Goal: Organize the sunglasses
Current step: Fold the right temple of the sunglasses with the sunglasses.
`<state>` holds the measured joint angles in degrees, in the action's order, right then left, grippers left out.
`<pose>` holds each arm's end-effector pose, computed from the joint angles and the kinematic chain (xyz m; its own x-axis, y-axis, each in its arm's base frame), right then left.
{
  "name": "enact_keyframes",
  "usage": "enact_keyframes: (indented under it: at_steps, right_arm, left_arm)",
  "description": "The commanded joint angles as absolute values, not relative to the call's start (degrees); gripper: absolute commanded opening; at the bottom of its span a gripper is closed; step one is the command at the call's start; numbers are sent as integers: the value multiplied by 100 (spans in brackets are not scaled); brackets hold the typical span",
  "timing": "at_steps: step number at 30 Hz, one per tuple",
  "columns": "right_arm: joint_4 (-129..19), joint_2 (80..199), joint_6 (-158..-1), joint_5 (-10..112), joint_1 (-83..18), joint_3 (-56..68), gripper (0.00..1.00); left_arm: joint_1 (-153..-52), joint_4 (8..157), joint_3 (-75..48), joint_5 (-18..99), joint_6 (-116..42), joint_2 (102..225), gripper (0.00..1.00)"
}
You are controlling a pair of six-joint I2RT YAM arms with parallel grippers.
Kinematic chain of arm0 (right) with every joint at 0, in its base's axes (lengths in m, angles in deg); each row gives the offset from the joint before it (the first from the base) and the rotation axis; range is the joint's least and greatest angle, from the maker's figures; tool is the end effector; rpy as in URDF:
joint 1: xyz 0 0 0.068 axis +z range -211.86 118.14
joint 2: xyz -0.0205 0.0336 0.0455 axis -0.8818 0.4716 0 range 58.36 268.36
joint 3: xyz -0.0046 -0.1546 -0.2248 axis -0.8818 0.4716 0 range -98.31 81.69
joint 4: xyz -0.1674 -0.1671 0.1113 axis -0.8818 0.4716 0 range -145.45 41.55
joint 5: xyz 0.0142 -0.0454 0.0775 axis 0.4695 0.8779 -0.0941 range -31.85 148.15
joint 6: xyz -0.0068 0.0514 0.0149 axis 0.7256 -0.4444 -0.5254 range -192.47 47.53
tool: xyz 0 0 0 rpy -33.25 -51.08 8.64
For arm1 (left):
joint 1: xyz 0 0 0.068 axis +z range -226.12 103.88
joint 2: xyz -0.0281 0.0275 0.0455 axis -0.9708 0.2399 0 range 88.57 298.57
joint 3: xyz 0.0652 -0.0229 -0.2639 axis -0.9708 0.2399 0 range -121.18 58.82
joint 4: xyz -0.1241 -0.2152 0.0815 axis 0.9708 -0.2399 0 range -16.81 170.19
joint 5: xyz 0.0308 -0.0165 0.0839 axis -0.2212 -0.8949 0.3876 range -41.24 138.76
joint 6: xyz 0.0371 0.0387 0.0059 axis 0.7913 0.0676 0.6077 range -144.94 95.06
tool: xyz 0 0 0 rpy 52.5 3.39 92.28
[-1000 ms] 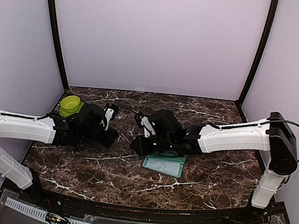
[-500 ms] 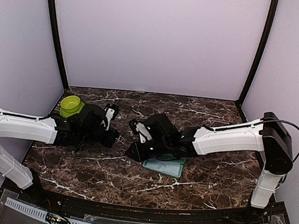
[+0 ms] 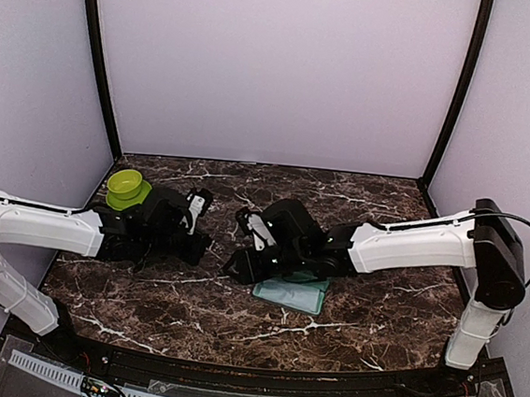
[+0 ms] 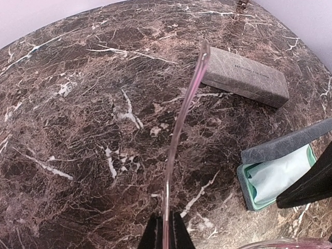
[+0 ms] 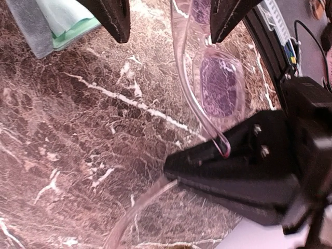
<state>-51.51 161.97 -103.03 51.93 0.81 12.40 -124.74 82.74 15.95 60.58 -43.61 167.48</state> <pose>0.1821 0.3607 0.2138 -0.7137 -0.2800 -0.6420 -0.6495 0.6077 0.4570 0.1994 -0.2152 0.2168 -0.5446 0.1441 -0.8263 0.4720 0.8670 -0.1599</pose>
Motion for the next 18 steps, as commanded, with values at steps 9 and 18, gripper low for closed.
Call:
enact_keyframes:
  at_steps: [9,18]
  right_arm:
    - [-5229,15523,-9608,4667,30,1701,76]
    - [-5344,15324,-10149,4369,-105,2249,85]
  left_arm:
    - [-12551,8205,1460,6100,-4312,16997,0]
    - [-12573,8595,1680,5970,-4304,16678,0]
